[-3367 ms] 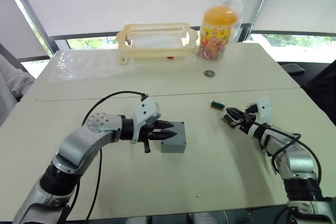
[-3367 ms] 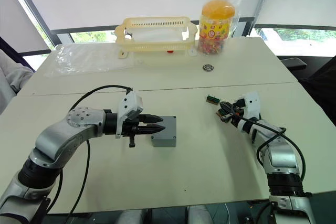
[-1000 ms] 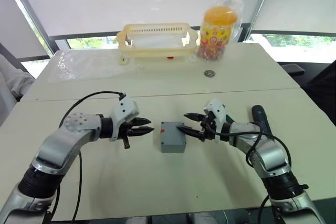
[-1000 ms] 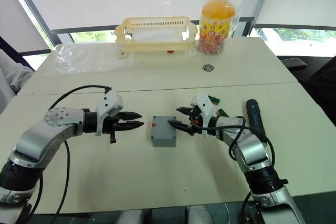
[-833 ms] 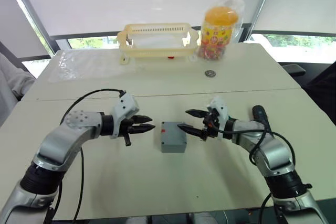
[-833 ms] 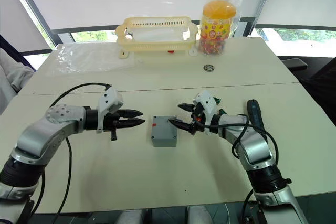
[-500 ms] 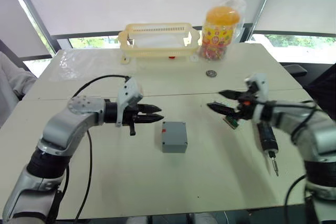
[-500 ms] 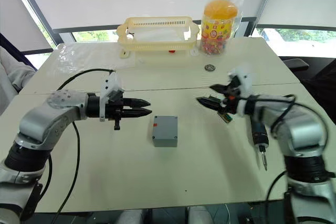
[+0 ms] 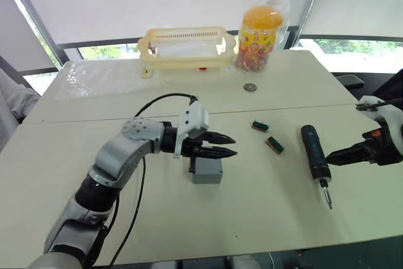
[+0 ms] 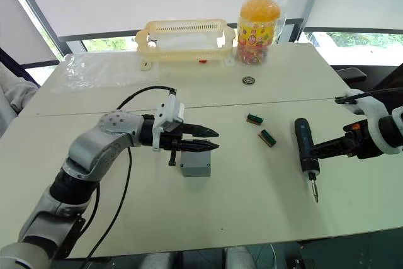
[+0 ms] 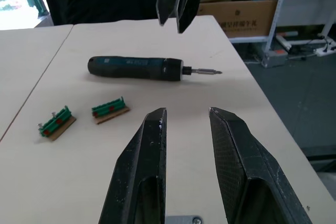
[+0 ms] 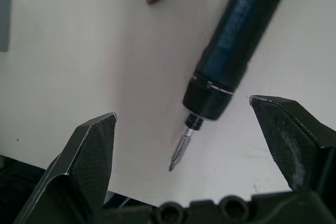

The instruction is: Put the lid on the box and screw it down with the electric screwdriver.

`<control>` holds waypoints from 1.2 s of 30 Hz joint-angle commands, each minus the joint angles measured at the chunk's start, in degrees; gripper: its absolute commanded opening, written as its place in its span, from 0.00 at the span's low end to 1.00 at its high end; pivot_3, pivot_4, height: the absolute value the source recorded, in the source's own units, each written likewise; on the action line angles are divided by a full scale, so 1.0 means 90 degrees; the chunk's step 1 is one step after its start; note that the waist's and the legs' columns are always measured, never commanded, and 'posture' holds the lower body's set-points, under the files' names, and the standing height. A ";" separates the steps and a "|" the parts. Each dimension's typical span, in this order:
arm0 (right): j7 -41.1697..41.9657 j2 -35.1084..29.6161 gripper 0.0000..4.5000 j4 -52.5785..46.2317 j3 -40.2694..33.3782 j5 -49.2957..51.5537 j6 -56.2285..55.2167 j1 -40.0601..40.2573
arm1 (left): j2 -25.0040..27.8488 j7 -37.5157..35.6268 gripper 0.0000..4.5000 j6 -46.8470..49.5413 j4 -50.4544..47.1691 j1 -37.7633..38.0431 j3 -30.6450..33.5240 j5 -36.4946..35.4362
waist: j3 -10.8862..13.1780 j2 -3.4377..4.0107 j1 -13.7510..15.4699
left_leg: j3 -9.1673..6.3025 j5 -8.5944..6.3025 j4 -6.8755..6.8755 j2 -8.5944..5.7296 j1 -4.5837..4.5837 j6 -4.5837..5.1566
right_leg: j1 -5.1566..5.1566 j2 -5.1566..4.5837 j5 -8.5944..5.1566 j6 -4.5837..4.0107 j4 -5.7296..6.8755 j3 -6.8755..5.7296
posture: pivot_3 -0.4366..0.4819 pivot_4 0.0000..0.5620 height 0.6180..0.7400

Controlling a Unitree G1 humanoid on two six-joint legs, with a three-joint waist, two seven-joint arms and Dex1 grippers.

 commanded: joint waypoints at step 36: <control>-0.2339 0.2607 0.39 0.2593 -0.0788 -0.1818 -0.1750 -0.0759 | 0.0366 0.1016 0.28 0.0434 -0.0145 0.0522 0.0764 -0.0094 | -0.0027 -0.0057 -0.0051 | -0.0009 0.0000 0.0014 -0.0003 0.0043 -0.0001 | 0.0063 0.0003 0.0002 0.0002 -0.0012 -0.0002 | 0.48 0.27 1.00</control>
